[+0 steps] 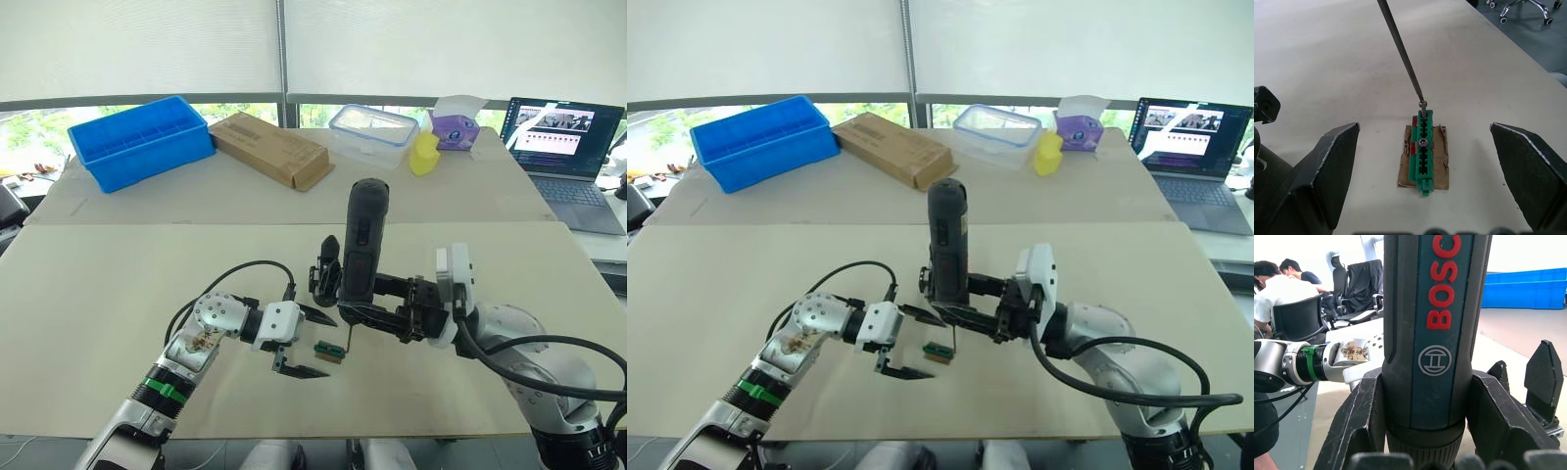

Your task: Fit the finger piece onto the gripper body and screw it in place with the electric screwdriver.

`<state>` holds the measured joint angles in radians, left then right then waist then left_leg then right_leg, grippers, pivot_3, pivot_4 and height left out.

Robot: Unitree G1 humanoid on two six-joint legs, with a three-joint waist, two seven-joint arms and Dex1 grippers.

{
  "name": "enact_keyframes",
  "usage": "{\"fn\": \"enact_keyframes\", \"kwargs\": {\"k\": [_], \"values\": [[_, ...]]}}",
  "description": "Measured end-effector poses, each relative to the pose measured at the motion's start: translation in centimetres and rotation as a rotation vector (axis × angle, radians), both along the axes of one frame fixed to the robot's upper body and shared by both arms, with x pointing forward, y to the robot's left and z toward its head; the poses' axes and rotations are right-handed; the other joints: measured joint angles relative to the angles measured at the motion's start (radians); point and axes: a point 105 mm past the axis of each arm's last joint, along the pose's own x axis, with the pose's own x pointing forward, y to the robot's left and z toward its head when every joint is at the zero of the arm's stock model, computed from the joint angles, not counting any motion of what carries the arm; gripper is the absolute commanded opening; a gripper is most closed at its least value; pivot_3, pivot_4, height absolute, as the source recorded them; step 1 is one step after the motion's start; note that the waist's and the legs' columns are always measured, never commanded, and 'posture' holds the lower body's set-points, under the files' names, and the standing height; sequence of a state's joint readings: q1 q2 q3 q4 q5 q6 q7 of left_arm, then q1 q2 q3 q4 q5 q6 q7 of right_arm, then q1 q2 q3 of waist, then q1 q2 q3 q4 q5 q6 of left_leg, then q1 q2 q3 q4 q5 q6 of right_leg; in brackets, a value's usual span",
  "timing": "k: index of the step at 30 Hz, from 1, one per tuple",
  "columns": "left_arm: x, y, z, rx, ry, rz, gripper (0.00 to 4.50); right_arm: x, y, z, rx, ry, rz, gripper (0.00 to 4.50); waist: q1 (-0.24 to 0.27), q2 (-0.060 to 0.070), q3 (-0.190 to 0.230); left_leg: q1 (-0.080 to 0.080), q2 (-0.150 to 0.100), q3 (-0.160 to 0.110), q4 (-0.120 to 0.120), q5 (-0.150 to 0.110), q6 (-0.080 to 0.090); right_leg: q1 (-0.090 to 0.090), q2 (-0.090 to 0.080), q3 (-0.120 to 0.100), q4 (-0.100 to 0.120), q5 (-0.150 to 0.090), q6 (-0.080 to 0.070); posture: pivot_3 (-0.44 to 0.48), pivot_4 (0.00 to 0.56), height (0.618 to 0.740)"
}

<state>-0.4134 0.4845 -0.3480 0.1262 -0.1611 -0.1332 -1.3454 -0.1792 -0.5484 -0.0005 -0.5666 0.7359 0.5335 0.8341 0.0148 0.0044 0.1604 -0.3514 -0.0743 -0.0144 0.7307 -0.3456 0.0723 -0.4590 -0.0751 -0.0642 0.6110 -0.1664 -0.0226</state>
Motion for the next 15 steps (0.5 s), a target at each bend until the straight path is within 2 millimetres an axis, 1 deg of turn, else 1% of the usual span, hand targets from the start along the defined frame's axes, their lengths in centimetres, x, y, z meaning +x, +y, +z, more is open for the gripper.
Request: {"fn": "enact_keyframes", "kwargs": {"k": [10,15], "values": [[-0.03,-0.02,-0.08,0.003,0.001,-0.001,4.5,0.08,0.21,0.28,0.002,-0.015,0.005,1.92,0.0,0.0,0.0,0.0,0.0,0.0,0.0,0.0,0.0,0.0,0.0,0.0,0.0,0.0,0.0,0.0,0.15,0.74],[0.01,0.04,-0.17,0.005,0.006,0.002,4.5,0.16,0.37,0.72,0.003,-0.033,0.01,1.92,0.0,0.0,0.0,0.0,0.0,0.0,0.0,0.0,0.0,0.0,0.0,0.0,0.0,0.0,0.0,0.0,0.15,0.74]]}}
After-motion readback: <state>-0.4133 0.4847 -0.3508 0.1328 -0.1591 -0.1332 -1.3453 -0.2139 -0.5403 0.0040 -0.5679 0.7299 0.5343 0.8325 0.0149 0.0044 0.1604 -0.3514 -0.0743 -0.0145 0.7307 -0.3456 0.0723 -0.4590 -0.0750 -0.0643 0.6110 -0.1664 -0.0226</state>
